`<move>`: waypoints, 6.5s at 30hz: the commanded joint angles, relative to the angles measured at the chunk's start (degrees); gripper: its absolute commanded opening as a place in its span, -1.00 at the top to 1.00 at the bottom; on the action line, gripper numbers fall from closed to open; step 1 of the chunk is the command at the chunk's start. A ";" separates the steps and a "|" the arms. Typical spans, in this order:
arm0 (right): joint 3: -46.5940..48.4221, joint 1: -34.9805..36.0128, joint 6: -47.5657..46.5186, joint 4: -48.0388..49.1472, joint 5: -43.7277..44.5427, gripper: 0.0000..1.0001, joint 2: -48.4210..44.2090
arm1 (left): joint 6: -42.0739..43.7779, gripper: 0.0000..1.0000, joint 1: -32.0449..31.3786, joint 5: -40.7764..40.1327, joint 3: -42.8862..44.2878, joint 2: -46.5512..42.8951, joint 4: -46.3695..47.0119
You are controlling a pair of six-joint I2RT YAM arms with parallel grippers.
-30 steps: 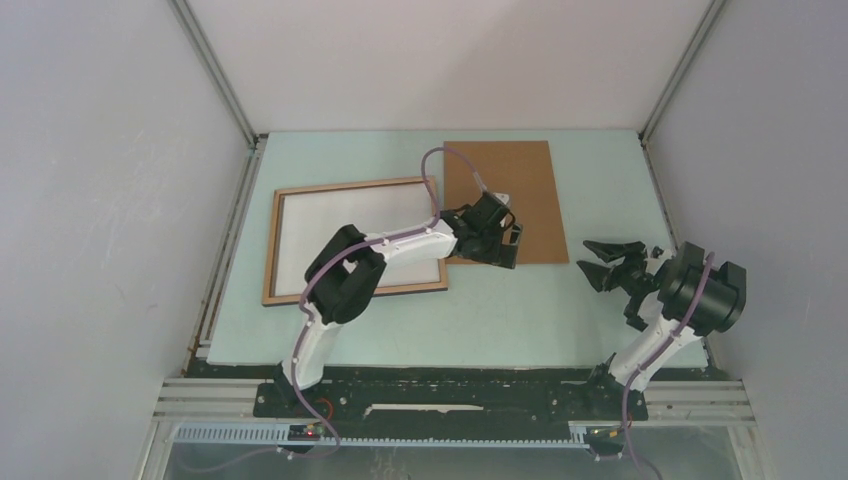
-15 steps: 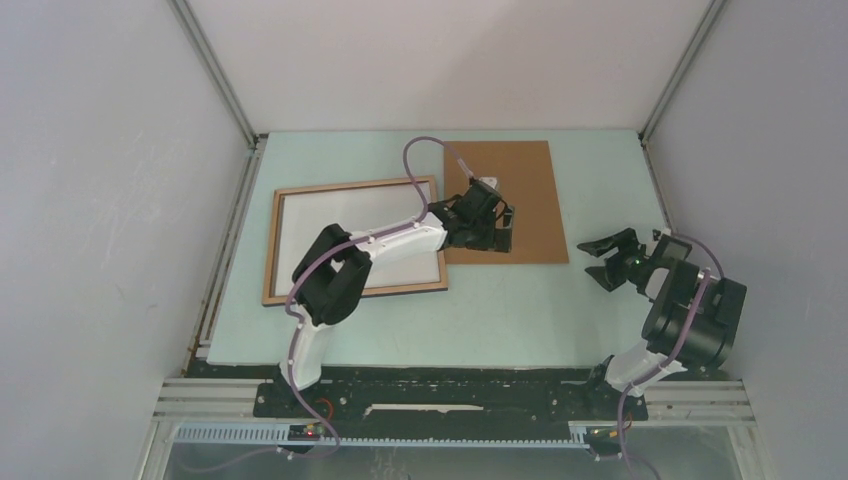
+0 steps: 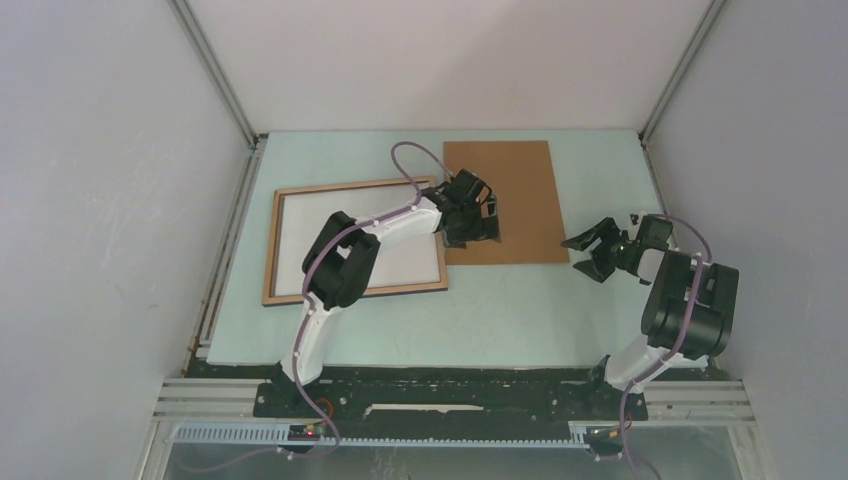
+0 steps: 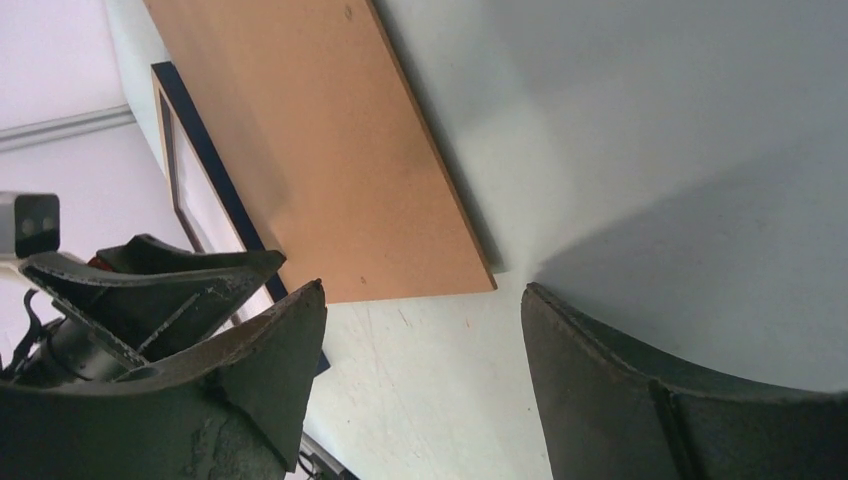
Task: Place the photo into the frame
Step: Pick up the photo frame item at the center of the board, then move the photo frame to the center of the board, then turn over the photo frame item on the photo frame.
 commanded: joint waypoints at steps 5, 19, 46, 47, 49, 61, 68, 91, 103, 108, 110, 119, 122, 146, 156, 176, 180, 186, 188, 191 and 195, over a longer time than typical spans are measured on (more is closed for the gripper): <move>0.31 0.32 1.56 4.62 -5.28 -0.59 2.62 | -3.65 -1.00 1.83 9.69 5.25 5.51 -3.64; -1.10 -2.82 8.21 14.60 -7.55 -0.61 6.07 | -4.07 -1.00 2.05 8.82 4.49 5.10 -3.47; -15.86 -0.65 46.67 70.77 -20.09 -0.39 9.91 | -3.49 -1.00 1.81 9.36 4.70 5.12 -2.95; -16.06 -0.25 48.52 73.55 -19.81 -0.38 10.95 | -3.43 -1.00 1.81 9.38 4.85 5.20 -2.95; -16.53 0.35 52.65 80.80 -19.23 -0.34 13.41 | -3.36 -0.99 1.84 9.57 4.97 5.25 -2.96; -17.96 4.66 53.76 80.04 -15.35 -0.02 5.92 | -1.59 -1.00 1.17 10.14 3.59 3.64 -0.68; -18.21 9.73 45.60 62.25 -13.81 -0.01 -9.03 | 0.54 -1.00 0.38 10.84 -0.87 -0.31 3.49; 7.51 37.41 8.79 2.88 40.14 0.08 -24.71 | -4.17 -1.00 3.06 15.97 -22.37 -17.30 21.93; 10.72 36.87 -6.32 1.30 39.65 1.00 -27.25 | -4.62 -1.00 4.30 17.93 -29.76 -32.27 20.25; 11.47 32.79 -8.09 -2.78 29.58 1.00 -30.32 | -5.76 -1.00 9.89 18.07 -38.12 -37.62 20.02; 11.43 31.86 -9.27 -4.66 26.85 1.00 -32.33 | -5.32 -1.00 11.89 17.04 -39.16 -37.37 18.60; 10.72 27.84 -11.35 -11.78 20.90 1.00 -38.93 | -3.51 -1.00 12.47 10.13 -31.73 -27.45 8.42; 9.02 25.48 -9.84 -11.20 17.51 1.00 -40.85 | -4.17 -1.00 12.01 8.40 -30.61 -25.03 8.52; 10.64 18.68 -10.80 -17.67 16.76 1.00 -48.67 | -9.01 -1.00 -0.60 10.82 -23.07 -17.23 12.48; 14.74 18.87 -15.35 -25.11 24.37 1.00 -52.90 | -9.61 -0.99 -9.36 11.44 -23.60 -18.70 15.05; 14.66 33.58 -37.29 -16.67 34.71 1.00 -48.98 | -0.48 -1.00 -2.55 22.70 -26.12 -55.01 6.35; 14.64 35.74 -39.09 -15.59 34.57 1.00 -47.23 | -19.59 -1.00 3.82 25.51 -27.79 -61.76 7.45; 14.47 41.08 -42.09 -15.02 36.63 1.00 -46.50 | -44.93 -1.00 5.26 22.28 -34.03 -68.74 13.87; 14.13 42.01 -42.62 -14.55 35.61 1.00 -46.16 | -51.91 -1.00 5.22 18.18 -36.54 -70.34 16.61; 14.15 44.43 -42.83 -14.41 35.23 1.00 -45.91 | -56.36 -0.99 5.06 12.27 -36.37 -71.11 13.43; 12.82 50.37 -46.24 -14.79 37.54 1.00 -46.47 | -66.34 -0.81 -0.18 5.16 -35.00 -69.82 5.01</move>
